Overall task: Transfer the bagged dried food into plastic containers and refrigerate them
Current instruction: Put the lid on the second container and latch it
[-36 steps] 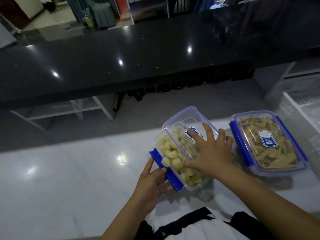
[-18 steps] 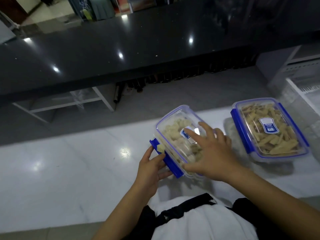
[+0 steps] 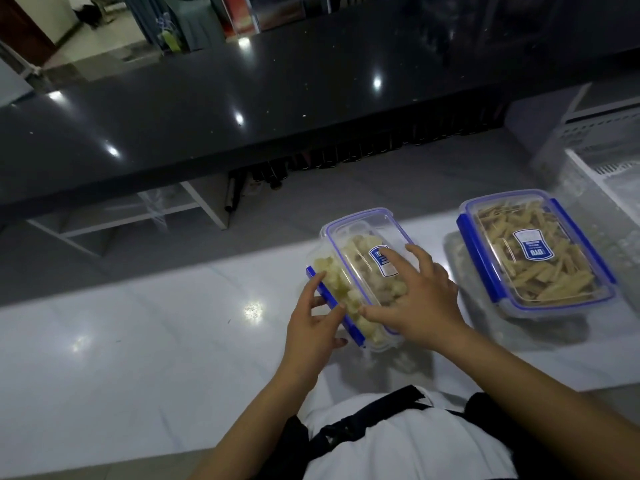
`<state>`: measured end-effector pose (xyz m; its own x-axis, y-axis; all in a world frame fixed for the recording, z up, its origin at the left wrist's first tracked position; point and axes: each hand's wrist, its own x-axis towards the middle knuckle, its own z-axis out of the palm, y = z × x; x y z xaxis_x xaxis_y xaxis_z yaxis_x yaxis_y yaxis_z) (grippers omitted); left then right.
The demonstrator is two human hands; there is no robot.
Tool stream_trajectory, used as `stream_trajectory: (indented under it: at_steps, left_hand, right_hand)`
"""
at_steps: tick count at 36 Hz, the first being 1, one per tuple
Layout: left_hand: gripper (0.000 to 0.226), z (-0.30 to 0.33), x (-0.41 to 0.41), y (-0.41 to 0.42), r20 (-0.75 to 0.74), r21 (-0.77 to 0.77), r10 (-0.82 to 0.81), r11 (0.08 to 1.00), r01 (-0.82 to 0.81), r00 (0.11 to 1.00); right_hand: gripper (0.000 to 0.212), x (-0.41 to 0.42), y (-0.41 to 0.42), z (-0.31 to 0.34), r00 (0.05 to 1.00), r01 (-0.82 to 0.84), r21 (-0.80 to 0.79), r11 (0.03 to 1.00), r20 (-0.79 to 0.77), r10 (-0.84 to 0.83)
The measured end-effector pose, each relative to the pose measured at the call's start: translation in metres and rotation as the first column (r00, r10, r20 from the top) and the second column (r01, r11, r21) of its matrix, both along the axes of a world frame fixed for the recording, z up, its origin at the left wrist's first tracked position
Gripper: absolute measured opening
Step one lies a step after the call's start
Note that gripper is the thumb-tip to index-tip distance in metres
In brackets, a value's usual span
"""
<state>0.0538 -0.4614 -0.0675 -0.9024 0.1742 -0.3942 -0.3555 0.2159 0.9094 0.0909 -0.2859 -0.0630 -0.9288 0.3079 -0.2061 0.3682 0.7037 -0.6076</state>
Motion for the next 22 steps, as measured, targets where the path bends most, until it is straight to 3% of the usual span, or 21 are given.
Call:
stream_trajectory:
  at_steps: [3,6,11,15,22]
  left_hand:
    - [0.046,0.000,0.000,0.001,0.009,-0.012,-0.017,1.000,0.017,1.000]
    - [0.056,0.001,0.000,0.003,0.039,0.020,-0.026,0.999,0.025,0.999]
    - [0.079,-0.002,0.000,-0.003,0.118,0.130,0.050,0.989,-0.066,0.992]
    - [0.074,-0.008,-0.001,-0.010,0.217,0.199,0.097,0.970,-0.141,0.971]
    - [0.063,-0.006,-0.001,-0.013,0.277,0.246,0.085,0.957,-0.156,0.957]
  right_hand:
    - [0.100,0.002,0.001,0.001,1.000,0.005,-0.022,1.000,0.013,-0.004]
    - [0.104,0.005,0.002,0.003,1.000,0.002,-0.022,1.000,0.015,-0.001]
    - [0.108,0.007,-0.009,0.011,0.996,-0.094,0.185,0.978,0.010,0.094]
    - [0.107,-0.001,-0.023,0.009,0.971,-0.221,0.301,0.928,0.158,0.180]
    - [0.106,-0.017,-0.025,0.003,0.963,-0.253,0.373,0.893,0.185,0.196]
